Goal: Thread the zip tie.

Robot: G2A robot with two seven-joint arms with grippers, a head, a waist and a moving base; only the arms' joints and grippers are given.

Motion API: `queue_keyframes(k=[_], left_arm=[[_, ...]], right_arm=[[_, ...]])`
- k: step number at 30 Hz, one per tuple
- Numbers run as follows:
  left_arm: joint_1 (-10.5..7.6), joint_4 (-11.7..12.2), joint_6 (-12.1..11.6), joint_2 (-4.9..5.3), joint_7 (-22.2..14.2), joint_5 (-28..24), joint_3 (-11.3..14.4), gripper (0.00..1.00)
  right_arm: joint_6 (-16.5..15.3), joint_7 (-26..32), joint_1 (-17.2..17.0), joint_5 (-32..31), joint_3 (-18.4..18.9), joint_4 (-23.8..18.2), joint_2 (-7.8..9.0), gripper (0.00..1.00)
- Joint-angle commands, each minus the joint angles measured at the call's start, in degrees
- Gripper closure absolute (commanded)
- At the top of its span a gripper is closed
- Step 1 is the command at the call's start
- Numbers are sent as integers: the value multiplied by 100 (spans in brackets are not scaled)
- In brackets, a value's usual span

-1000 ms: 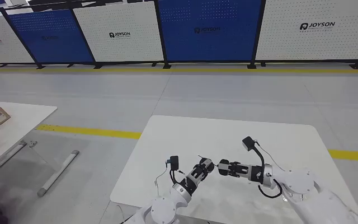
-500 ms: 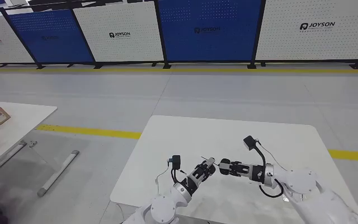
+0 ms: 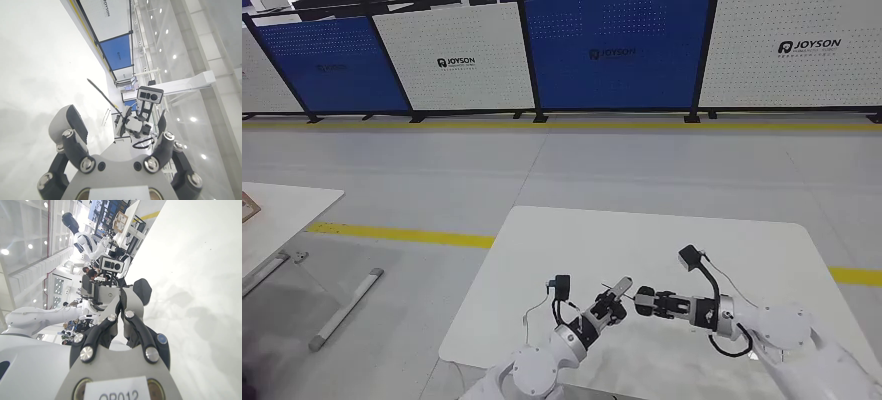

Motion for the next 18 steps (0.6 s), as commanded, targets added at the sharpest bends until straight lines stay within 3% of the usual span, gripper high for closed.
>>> queue_keyframes(k=[1,8,13,14,15,17,18], left_arm=[[-3,11,-5,-1,-4,-6,-3,0],[-10,22,-18,-3,32,3,-16,0],[-64,153,-19,-22,59,-76,-65,0],[-56,165,-36,-22,52,-68,-73,18],[-45,171,-56,-22,46,-53,-81,51],[-12,173,-117,-18,-5,-13,-93,73],[4,165,-144,-15,-33,-8,-101,78]], right_arm=[[1,-8,-4,13,16,13,-1,100],[1,-8,-4,13,16,13,-1,100],[1,-8,-4,13,16,13,-1,100],[1,-8,-4,13,16,13,-1,100],[1,-8,-4,13,16,13,-1,100],[1,-8,-4,13,16,13,-1,100],[1,-8,-4,13,16,13,-1,100]])
